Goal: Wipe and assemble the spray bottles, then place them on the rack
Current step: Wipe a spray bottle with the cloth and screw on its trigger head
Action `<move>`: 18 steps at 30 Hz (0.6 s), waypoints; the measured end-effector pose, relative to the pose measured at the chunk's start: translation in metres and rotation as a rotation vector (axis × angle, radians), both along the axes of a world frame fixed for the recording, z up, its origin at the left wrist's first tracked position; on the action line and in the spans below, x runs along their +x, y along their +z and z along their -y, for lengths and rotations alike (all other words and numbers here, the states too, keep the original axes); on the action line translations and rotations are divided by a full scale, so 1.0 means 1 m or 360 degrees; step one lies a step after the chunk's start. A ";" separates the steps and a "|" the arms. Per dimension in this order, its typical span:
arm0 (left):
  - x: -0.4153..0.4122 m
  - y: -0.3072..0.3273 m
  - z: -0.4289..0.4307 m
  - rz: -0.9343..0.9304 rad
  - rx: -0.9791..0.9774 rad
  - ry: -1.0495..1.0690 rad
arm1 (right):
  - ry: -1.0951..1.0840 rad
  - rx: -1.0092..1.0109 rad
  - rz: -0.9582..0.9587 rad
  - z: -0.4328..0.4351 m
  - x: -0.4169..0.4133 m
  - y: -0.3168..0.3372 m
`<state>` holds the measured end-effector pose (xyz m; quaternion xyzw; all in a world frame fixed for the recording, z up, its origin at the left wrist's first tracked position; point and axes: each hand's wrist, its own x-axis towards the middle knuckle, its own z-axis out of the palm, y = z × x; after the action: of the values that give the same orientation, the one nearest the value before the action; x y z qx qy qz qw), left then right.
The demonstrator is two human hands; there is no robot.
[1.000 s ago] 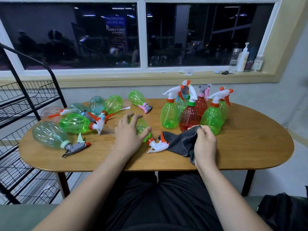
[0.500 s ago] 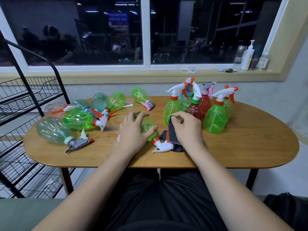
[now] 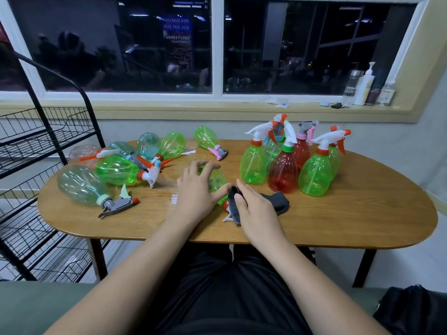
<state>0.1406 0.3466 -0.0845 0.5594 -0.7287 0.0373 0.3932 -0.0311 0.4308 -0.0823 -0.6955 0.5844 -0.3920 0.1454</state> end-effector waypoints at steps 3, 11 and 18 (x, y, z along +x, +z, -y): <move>-0.001 0.000 0.000 -0.0011 0.0010 -0.0014 | 0.0083 0.0011 -0.0560 -0.019 0.004 -0.004; -0.003 0.004 -0.001 -0.0034 0.0036 -0.0036 | 0.0169 0.0014 -0.0787 -0.026 -0.011 -0.010; -0.003 0.004 -0.001 -0.0019 0.0040 -0.0033 | 0.0086 0.0104 -0.0531 -0.020 -0.023 -0.013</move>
<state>0.1380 0.3476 -0.0806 0.5568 -0.7326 0.0207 0.3909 -0.0543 0.4510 -0.0951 -0.7613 0.5939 -0.2478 0.0794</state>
